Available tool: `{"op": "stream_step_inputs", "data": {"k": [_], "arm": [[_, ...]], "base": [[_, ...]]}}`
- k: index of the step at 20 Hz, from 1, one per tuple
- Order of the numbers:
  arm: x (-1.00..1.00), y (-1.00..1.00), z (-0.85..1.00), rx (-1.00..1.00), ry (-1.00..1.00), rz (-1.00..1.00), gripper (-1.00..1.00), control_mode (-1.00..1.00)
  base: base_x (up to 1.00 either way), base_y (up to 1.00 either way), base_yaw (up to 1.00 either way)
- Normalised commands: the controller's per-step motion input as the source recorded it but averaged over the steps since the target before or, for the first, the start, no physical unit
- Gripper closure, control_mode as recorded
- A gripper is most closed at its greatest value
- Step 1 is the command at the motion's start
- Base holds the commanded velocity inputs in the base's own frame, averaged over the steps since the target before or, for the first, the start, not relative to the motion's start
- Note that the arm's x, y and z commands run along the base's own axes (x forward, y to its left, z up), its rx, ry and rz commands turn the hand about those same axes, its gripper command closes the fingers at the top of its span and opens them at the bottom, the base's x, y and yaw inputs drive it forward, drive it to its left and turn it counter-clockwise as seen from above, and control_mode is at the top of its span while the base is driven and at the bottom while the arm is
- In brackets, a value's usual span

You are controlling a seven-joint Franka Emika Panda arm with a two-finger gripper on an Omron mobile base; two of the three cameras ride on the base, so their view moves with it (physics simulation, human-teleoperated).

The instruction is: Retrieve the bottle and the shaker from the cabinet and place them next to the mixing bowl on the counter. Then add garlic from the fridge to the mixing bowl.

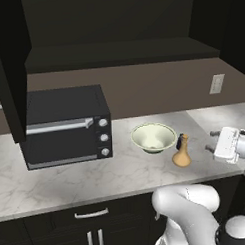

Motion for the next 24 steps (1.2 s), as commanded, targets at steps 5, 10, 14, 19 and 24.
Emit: {"op": "stream_step_inputs", "data": {"k": [5,10,14,19,24], "arm": [[-0.62,0.65,0.60,-0.01,0.03,-0.13,-1.00,-1.00],[-0.69,0.65,0.64,-0.06,0.00,-0.22,-1.00,-1.00],[-0.63,0.62,0.70,-0.13,0.01,-0.25,-1.00,-1.00],[-0.45,0.32,0.91,-0.11,0.12,-0.19,-1.00,-1.00],[-0.09,0.03,0.80,-0.01,0.27,-0.13,-1.00,-1.00]], "base": [[0.00,0.00,0.00],[0.00,0.00,0.00],[0.00,0.00,0.00],[0.00,0.00,0.00],[0.00,0.00,0.00]]}}
